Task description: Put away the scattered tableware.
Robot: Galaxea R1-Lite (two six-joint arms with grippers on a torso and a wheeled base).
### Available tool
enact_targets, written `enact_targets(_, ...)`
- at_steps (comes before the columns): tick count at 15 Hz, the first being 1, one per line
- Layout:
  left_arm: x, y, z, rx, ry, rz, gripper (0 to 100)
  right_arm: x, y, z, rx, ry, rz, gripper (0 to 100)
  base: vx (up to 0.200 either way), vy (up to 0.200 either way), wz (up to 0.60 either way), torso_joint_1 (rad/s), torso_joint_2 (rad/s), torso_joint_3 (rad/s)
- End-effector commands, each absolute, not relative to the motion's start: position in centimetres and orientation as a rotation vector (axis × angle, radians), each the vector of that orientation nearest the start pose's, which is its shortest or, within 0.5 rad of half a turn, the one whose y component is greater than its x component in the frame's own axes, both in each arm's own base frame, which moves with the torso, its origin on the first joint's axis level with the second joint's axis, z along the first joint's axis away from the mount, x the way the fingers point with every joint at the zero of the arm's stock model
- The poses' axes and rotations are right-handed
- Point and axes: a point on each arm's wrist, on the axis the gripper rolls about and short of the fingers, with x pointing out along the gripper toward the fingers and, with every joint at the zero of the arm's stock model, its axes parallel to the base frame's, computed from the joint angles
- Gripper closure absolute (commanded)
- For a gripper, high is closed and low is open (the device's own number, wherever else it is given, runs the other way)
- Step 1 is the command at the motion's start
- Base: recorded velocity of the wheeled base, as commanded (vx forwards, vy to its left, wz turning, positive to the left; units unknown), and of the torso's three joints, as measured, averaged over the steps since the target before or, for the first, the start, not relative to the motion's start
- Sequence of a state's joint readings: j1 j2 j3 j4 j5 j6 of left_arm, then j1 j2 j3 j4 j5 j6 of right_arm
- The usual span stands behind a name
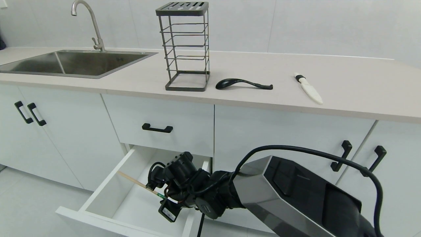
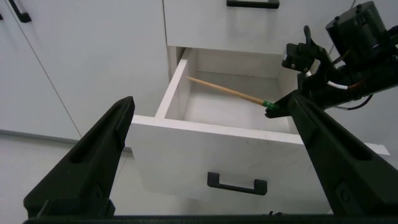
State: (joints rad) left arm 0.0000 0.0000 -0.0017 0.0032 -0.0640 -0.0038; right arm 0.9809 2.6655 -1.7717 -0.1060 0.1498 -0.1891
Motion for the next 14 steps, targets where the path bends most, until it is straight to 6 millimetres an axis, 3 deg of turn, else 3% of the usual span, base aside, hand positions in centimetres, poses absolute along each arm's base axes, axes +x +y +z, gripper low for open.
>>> enact_targets(1,-2.3,-0.1,7.6,-0.005,0.003,-0.064,0,28.0,42.4,-2.6,-0.498,0.660,1.144,100,0.000,0.000,0.00,0.000,0.00,0.000)
enact_targets(5,-2.3,-0.1,7.6,-0.005,0.003,-0.064,0,28.6,43.0,-2.5,-0.528,0.687,1.106,100,0.000,0.000,0.00,0.000,0.00,0.000)
enact_targets(8,-2.3,-0.1,7.6,-0.005,0.003,-0.064,0,28.7,43.0,-3.6,-0.614,0.783,1.069,100,0.000,0.000,0.00,0.000,0.00,0.000)
enact_targets(14,-2.3,-0.1,7.6,-0.005,0.003,-0.066,0,28.8,42.8,-5.3,-0.644,0.806,1.051,100,0.000,0.000,0.00,0.000,0.00,0.000)
